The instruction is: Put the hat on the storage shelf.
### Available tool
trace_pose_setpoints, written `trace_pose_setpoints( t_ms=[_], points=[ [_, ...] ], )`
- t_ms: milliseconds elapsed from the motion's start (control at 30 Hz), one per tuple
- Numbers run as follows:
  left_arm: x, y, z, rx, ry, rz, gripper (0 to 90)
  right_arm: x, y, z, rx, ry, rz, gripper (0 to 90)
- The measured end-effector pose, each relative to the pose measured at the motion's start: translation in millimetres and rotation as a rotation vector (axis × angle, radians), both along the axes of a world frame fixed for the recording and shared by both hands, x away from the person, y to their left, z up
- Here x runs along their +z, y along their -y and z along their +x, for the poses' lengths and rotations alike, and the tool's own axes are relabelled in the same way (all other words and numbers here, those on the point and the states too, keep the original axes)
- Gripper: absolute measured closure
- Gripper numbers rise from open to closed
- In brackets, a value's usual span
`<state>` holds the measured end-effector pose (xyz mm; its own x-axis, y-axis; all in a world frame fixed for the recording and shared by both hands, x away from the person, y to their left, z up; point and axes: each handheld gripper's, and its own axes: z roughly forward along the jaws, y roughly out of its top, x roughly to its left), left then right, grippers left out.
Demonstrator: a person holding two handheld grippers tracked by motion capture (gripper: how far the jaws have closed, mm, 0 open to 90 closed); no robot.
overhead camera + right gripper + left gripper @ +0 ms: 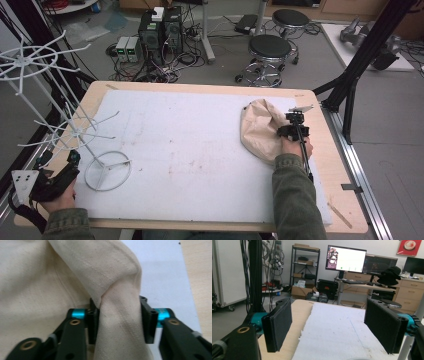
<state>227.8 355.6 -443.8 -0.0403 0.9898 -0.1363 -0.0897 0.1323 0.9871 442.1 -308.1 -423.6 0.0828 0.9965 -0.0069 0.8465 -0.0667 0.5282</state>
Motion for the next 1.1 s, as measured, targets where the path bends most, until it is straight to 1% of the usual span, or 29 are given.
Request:
trace_pose_setpoints(
  t_ms=[33, 100, 133, 300, 400, 433, 500, 567, 667, 733, 767, 800, 900, 933, 967, 1000, 1033, 1067, 1100],
  points=[
    [0.0, 0.0, -0.2, 0.002, 0.000, -0.003, 22.5, 1.5, -0.7, -0.6, -0.005, 0.000, -0.019, 67.5],
    [-0.1, -0.7, -0.2, 0.003, 0.000, -0.002, 22.5, 2.5, -1.3, -1.2, -0.006, 0.003, -0.027, 68.8],
    [-0.2, -0.8, -0.1, 0.004, 0.002, -0.005, 22.5, 3.1, -1.7, -2.4, -0.009, 0.018, -0.039, 69.9],
    [-0.5, -1.5, -0.3, 0.001, 0.005, -0.010, 22.8, 5.0, -1.4, -4.4, -0.012, 0.035, -0.053, 72.5],
    [-0.7, -1.8, 0.1, 0.001, 0.002, -0.008, 22.9, 6.3, 0.7, -5.8, -0.012, 0.043, -0.048, 73.4],
    [-0.6, -1.7, -0.1, 0.001, 0.003, -0.008, 22.9, 7.6, 3.4, -7.7, -0.010, 0.053, -0.036, 74.2],
    [-0.5, -1.6, -0.2, 0.000, 0.003, -0.009, 22.9, 8.1, 4.7, -8.7, -0.012, 0.059, -0.030, 74.6],
    [-0.3, -1.6, -0.4, 0.001, 0.003, -0.007, 22.8, 9.7, 8.3, -11.6, -0.014, 0.075, -0.016, 75.9],
    [-0.1, -1.3, -0.5, 0.000, 0.003, -0.006, 22.8, 10.5, 9.8, -14.1, -0.007, 0.084, -0.010, 76.6],
    [-0.1, -1.2, -0.5, 0.001, 0.003, -0.006, 22.8, 11.7, 10.1, -17.8, 0.005, 0.103, -0.010, 77.3],
    [0.0, -1.2, -0.5, 0.001, 0.003, -0.006, 22.8, 11.7, 10.1, -17.8, 0.005, 0.103, -0.010, 77.3],
    [0.0, -1.1, -0.5, 0.001, 0.003, -0.006, 22.8, 12.7, 9.1, -20.2, 0.013, 0.121, -0.010, 77.8],
    [0.1, -1.0, -0.9, 0.004, 0.004, -0.005, 22.8, 17.5, 5.1, -23.0, 0.023, 0.152, -0.008, 77.9],
    [0.2, -1.2, -1.0, 0.004, 0.003, -0.003, 22.8, 17.5, 5.1, -23.0, 0.023, 0.152, -0.008, 77.9],
    [0.2, -1.1, -1.1, 0.005, 0.003, -0.005, 22.8, 21.4, 2.7, -24.9, 0.036, 0.172, -0.001, 77.9],
    [0.1, -1.2, -1.0, 0.006, 0.003, -0.005, 22.8, 21.4, 2.7, -24.9, 0.036, 0.172, -0.001, 77.9],
    [0.1, -1.2, -1.0, 0.006, 0.003, -0.005, 22.8, 25.2, 0.4, -27.4, 0.043, 0.197, -0.001, 77.9],
    [0.1, -1.2, -1.1, 0.005, 0.003, -0.005, 22.8, 25.2, 0.4, -27.4, 0.043, 0.197, -0.001, 77.9],
    [0.2, -1.2, -1.2, 0.006, 0.003, -0.004, 22.8, 27.0, -0.2, -28.6, 0.049, 0.208, 0.005, 77.9]
  ],
)
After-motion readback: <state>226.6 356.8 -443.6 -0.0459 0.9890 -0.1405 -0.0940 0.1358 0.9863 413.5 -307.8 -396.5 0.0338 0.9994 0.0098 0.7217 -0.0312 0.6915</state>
